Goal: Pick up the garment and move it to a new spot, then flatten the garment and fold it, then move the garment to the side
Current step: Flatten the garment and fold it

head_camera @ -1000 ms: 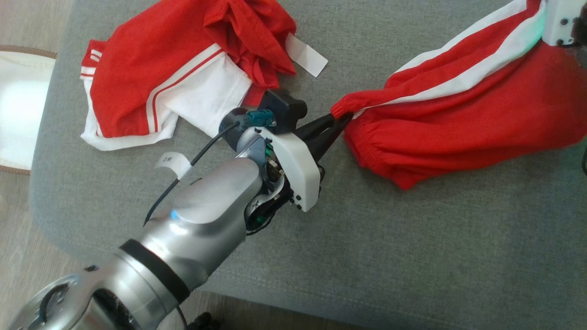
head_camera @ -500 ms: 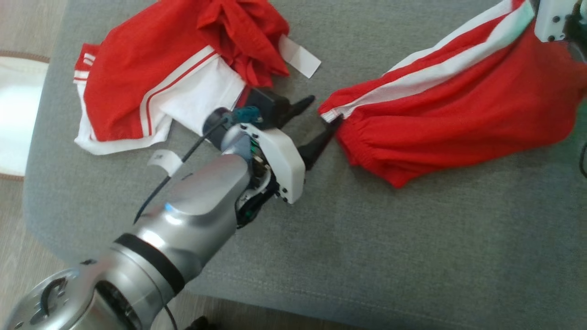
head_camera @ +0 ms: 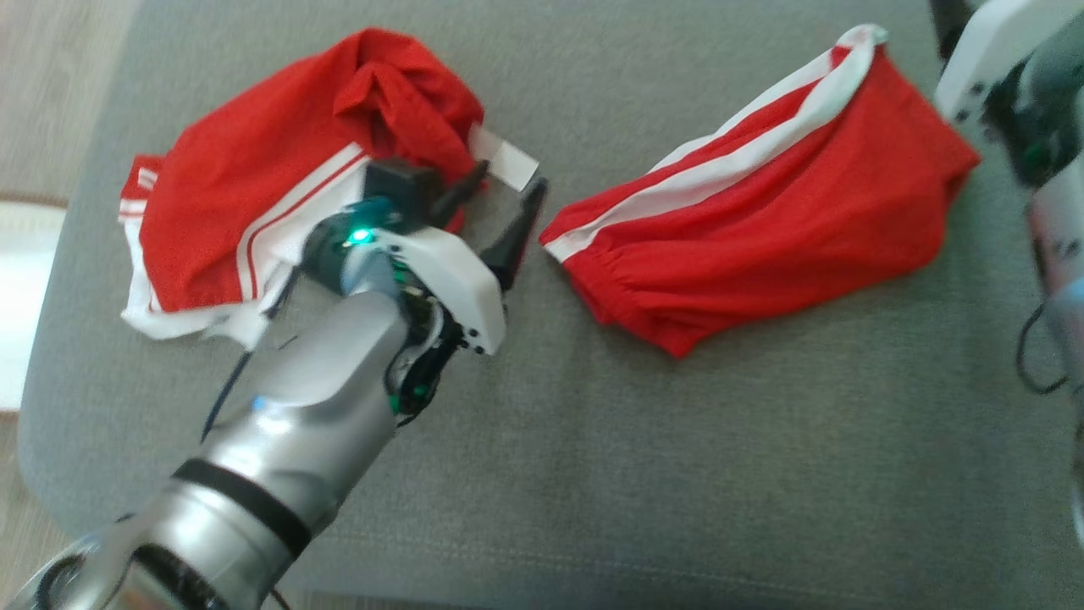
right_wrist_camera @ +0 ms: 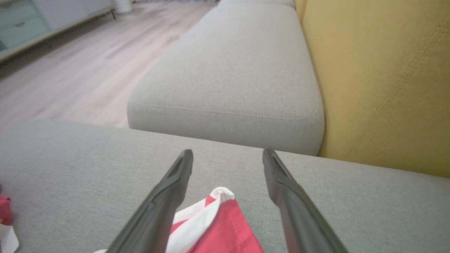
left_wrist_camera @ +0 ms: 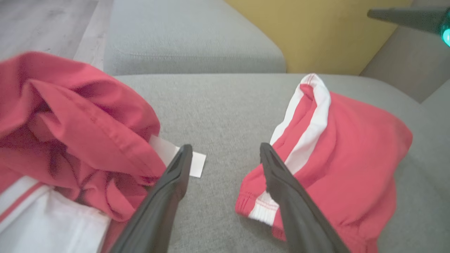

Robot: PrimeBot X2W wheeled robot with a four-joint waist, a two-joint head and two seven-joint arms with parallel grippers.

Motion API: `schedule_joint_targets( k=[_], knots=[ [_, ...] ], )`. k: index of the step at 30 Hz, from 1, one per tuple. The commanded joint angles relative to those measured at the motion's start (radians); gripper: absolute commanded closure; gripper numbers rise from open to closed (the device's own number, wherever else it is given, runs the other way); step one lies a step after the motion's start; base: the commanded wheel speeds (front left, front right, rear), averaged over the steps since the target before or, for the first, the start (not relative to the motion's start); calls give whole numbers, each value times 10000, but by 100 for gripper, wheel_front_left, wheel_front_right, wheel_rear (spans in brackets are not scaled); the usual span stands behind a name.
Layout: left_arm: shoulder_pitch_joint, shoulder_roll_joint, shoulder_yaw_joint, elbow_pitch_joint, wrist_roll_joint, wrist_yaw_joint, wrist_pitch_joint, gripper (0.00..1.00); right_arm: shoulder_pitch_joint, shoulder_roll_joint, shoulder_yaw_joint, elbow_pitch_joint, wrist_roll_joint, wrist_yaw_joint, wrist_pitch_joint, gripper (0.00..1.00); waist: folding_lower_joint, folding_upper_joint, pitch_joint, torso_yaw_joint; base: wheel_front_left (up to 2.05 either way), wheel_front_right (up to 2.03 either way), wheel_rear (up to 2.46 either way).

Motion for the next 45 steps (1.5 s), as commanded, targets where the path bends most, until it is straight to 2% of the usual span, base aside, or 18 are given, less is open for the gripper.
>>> schedule_joint_targets(
  k=[1,10,15,20,27,36,40,45],
  knots=[
    [-92,405,720,-521,100,245,-117,0,217,275,261,-530,261,-9,-512,0,0,0,-488,-325,0,0,0],
    [1856,950,3003,-2561,1222,1460,-120,0,2457,188,1054,-1842,1235,-9,-2628,0,0,0,-1605,-906,0,0,0],
    [3215,1067,4106,-3707,2105,1773,-121,0,3872,145,1099,-2504,1006,-9,-3742,0,0,0,-2136,-1243,0,0,0],
    [4686,962,5288,-4802,3012,1927,-121,0,5252,478,667,-3105,703,-9,-4388,0,0,0,-2423,-1519,0,0,0],
    [6217,522,6308,-5837,4192,1717,-121,0,6669,977,-130,-3746,122,-9,-4642,0,0,0,-2555,-1676,0,0,0],
    [7463,-260,7497,-6471,5312,929,-122,0,7691,1440,-1001,-4612,-806,-9,-4563,0,0,0,-2442,-1570,0,0,0],
    [7344,-489,7793,-6355,5637,501,-122,0,7555,1848,-1644,-4724,-504,-9,-3818,0,0,0,-2167,-1331,0,0,0],
    [7143,-634,7926,-6198,5782,197,-122,0,6886,2248,-2931,-4064,157,-9,-2635,0,0,0,-1821,-955,0,0,0]
  ],
)
